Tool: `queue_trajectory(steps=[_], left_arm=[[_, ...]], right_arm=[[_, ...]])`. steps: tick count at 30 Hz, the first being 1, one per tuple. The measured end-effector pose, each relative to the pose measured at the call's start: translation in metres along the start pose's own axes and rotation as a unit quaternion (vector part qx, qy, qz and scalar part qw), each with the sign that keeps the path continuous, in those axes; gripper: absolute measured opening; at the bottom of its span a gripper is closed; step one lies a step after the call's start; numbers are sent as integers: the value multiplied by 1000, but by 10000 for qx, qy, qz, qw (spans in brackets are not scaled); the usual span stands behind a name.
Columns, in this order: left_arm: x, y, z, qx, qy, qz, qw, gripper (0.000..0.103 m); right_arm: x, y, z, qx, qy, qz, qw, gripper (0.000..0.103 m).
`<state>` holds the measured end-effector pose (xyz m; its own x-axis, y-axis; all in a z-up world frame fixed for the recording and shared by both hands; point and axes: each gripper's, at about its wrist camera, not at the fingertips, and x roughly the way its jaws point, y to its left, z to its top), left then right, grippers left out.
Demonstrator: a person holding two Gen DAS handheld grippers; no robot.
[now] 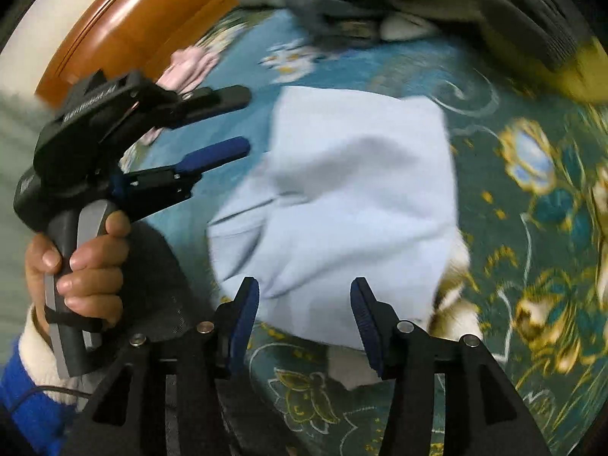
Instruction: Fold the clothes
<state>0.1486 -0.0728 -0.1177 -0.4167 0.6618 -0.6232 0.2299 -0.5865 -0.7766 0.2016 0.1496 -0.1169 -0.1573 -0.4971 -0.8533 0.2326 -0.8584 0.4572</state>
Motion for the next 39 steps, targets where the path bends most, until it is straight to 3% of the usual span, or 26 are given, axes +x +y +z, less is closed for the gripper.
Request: queue_trajectory(steps=[3,8,9,11,14,17,20,23,24,25,27,32,36,39], left_arm=[[7,3,5,-41,31,-11,10000,51],[5,14,14,-274,-73,-173,9994,51],[4,16,16,-306,-99,-213,9993,51],[3,17,18,-342,-131,-313,9988,51],[6,16,21,-330,-77,-461,9984,51],[14,11,24,-173,63,-476,9987,51],[22,9,29,-82,195,-520,9984,51],[28,14,33,-95,262,-452,9986,48],[29,16,34,-75,242,-348,9991,37],[29,18,34,-41,202,-216,9996,17],[29,22,36,-18,120,25,9999,3],[24,32,45,50,-219,439,9988,2],[36,39,49,85,-45,917,9957,2],[41,50,51,-101,136,1065,9942,3]], right_arm=[[9,22,4,-351,-1,-73,9994,51],[41,46,18,-657,259,-607,9956,50],[46,43,18,-527,344,-612,9961,45],[50,33,17,-289,472,-594,9967,4],[32,24,18,56,315,-126,9994,3],[4,39,22,-305,40,426,9986,3],[-1,62,20,-842,193,652,9941,3],[25,68,14,-946,557,647,9918,3],[35,68,13,-904,679,615,9917,3],[43,66,13,-849,768,609,9916,3],[53,63,13,-741,884,631,9913,3],[69,61,14,-639,1078,670,9898,6],[78,69,11,-726,1242,650,9875,7],[61,65,13,-674,1058,794,9889,20]])
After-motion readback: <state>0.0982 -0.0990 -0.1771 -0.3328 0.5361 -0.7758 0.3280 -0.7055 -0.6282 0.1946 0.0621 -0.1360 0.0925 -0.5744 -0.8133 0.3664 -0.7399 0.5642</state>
